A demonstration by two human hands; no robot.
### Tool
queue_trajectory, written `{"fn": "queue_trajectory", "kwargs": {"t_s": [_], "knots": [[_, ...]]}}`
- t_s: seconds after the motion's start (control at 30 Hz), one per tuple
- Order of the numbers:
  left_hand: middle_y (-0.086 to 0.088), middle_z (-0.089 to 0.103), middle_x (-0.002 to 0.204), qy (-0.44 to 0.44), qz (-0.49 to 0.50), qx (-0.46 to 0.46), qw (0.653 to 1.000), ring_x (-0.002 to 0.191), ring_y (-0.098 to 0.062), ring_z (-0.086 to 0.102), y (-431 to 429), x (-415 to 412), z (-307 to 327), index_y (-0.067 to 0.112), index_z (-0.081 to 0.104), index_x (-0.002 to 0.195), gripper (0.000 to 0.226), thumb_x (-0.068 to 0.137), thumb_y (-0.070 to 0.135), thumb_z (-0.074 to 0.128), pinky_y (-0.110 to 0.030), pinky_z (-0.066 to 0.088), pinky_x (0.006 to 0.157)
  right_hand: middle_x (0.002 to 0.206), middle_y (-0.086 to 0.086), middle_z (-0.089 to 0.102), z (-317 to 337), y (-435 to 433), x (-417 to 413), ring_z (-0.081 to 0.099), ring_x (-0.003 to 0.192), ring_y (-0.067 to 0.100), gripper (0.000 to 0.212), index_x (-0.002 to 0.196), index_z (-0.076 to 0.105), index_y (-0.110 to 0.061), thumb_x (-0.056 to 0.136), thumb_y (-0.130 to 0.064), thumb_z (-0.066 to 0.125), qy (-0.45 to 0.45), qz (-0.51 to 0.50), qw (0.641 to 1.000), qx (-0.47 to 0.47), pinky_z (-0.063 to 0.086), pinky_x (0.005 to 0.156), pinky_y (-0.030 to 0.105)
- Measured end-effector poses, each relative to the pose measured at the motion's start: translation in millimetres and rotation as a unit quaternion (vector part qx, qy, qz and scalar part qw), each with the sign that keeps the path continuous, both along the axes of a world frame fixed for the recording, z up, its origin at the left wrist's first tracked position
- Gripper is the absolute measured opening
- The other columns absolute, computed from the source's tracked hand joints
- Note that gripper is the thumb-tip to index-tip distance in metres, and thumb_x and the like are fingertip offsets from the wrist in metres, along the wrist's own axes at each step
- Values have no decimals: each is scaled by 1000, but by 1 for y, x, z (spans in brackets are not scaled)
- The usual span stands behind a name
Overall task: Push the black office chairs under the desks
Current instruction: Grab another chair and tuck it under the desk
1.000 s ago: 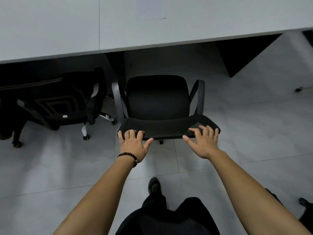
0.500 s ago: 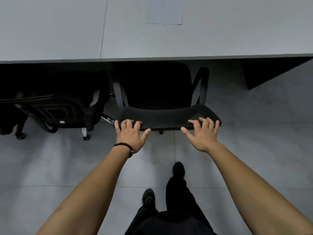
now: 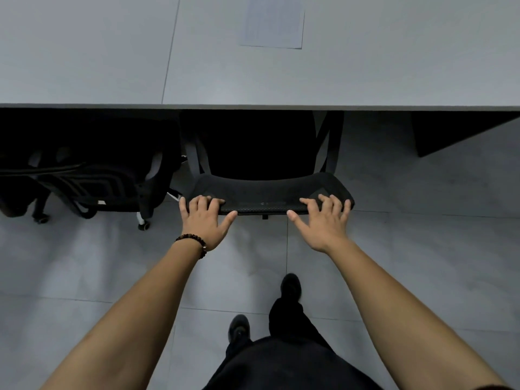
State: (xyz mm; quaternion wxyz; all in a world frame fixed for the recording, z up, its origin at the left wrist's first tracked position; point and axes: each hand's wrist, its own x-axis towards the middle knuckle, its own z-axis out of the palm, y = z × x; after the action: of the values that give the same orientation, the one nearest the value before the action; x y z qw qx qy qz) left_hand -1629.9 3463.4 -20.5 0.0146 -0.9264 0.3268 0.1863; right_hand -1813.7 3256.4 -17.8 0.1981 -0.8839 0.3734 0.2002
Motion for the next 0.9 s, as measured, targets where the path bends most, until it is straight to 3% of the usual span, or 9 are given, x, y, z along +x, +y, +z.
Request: {"fn": "queue_trajectory", "kwargs": {"t_s": [0.17, 0.5, 0.6, 0.67, 0.77, 0.83, 0.9], "knots": [[-8, 42, 138, 15, -2, 5, 1000, 138, -28, 22, 13, -7, 7, 27, 45, 133, 84, 75, 74, 5, -52, -10, 115, 156, 14, 20, 3, 18, -10, 0, 147, 32, 73, 146, 31, -36, 88, -77, 18, -2, -8, 1000, 16, -17, 114, 55], [-8, 40, 140, 24, -10, 10, 1000, 139, -28, 20, 26, -18, 8, 27, 44, 133, 73, 83, 71, 13, -51, -13, 114, 157, 14, 18, 7, 36, -25, -1, 147, 32, 73, 147, 30, -35, 88, -77, 18, -11, -18, 1000, 20, -18, 113, 55], [-6, 40, 142, 41, -5, 23, 999, 139, -26, 23, 20, -14, 21, 27, 42, 137, 59, 92, 62, 29, -50, -6, 116, 158, 13, 18, 15, 28, -23, -1, 148, 31, 72, 148, 29, -35, 89, -75, 26, -10, -18, 999, 36, -17, 113, 53], [-5, 45, 140, 64, 2, 11, 998, 135, -26, 33, 17, -11, 34, 24, 44, 135, 50, 94, 52, 39, -50, 9, 117, 160, 10, 18, 20, 20, -25, 1, 148, 31, 71, 150, 27, -34, 90, -69, 38, 1, -2, 999, 50, -14, 115, 52], [-9, 51, 131, 105, 58, -124, 985, 121, -28, 49, 22, -18, 67, 15, 49, 131, 44, 93, 39, 50, -43, 38, 103, 155, 8, 34, 36, 11, -28, 23, 144, 28, 69, 150, 31, -25, 92, -57, 50, -47, -16, 996, 77, 9, 119, 49], [-9, 49, 133, 121, 103, -228, 960, 119, -24, 51, 32, -27, 95, 13, 45, 135, 49, 94, 36, 53, -37, 43, 99, 148, 9, 42, 55, 12, -36, 39, 136, 26, 65, 148, 34, -21, 93, -49, 54, -140, -83, 978, 129, 30, 112, 41], [-5, 50, 132, 114, 115, -309, 937, 117, -19, 52, 55, -39, 122, 15, 45, 136, 48, 93, 35, 55, -31, 44, 95, 145, 6, 45, 80, 26, -56, 44, 131, 21, 60, 146, 39, -21, 93, -44, 58, -248, -145, 947, 145, 37, 106, 35]]}}
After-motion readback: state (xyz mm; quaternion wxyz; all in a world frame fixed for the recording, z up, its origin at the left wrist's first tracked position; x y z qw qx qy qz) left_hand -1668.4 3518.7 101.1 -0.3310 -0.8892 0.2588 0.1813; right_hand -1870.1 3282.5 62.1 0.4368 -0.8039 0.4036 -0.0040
